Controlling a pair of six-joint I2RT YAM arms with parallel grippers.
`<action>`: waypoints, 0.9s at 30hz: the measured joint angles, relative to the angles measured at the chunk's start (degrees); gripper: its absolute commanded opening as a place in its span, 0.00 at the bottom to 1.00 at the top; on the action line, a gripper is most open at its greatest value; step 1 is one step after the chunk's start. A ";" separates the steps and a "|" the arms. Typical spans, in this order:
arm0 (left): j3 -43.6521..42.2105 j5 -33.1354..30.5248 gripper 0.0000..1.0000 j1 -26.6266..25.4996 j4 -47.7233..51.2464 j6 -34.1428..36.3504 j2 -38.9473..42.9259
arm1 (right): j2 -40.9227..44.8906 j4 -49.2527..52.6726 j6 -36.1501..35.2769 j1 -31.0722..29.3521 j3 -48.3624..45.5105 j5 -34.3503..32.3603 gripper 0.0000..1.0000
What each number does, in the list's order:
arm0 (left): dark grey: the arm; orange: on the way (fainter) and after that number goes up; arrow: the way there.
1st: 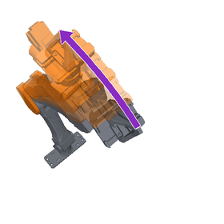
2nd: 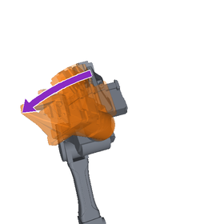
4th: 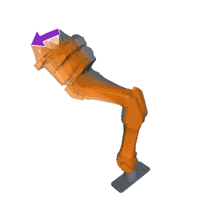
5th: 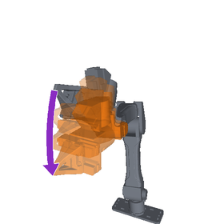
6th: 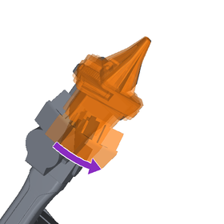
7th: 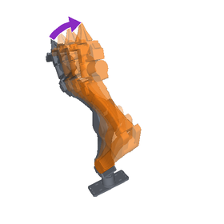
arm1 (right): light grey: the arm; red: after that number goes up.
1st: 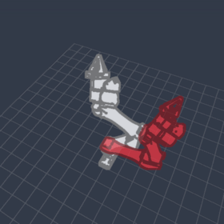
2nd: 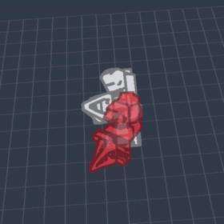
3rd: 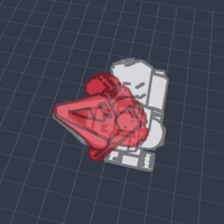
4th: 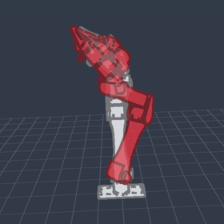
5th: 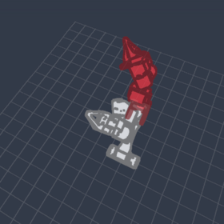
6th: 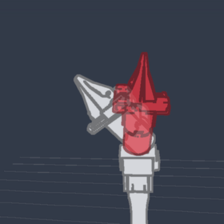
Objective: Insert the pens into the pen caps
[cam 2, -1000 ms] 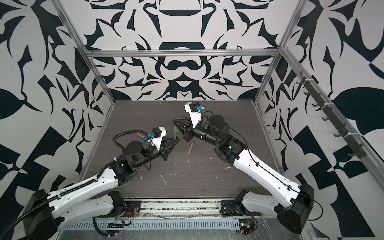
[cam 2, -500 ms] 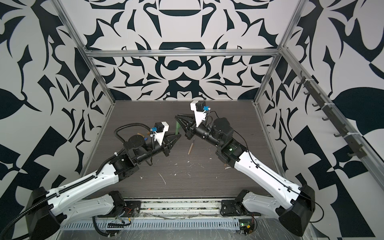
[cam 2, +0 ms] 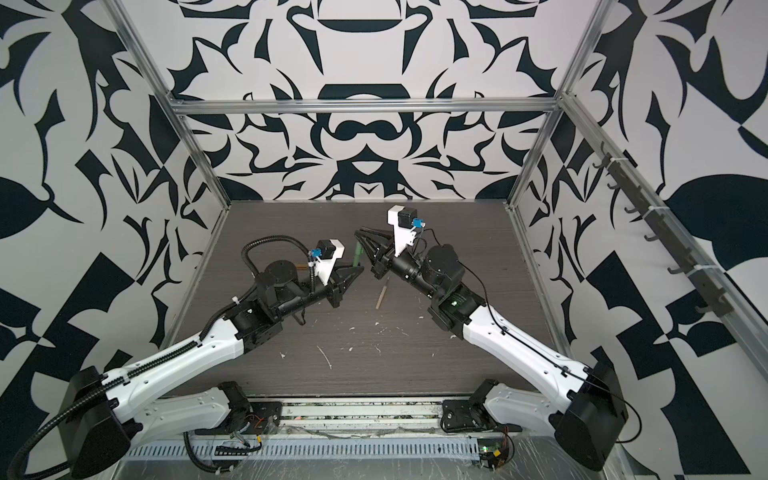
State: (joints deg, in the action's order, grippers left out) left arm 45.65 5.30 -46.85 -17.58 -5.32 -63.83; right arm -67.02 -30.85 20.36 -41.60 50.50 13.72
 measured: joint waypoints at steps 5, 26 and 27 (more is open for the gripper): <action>0.52 1.07 0.00 1.07 0.00 -0.46 -0.59 | -1.53 -4.17 0.81 0.17 -1.09 -0.26 0.00; 0.61 5.81 0.00 4.57 3.78 -2.05 -2.36 | -4.46 -7.52 3.06 0.33 -2.58 -2.29 0.03; 0.59 6.27 0.00 4.70 3.76 -1.95 -2.21 | -3.98 -5.75 3.04 0.24 -1.75 -2.45 0.07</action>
State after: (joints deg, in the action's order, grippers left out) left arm 46.24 11.57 -42.15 -13.82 -7.27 -66.04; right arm -71.00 -36.60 23.40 -41.36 48.75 11.27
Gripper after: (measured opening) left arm 0.141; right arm 0.140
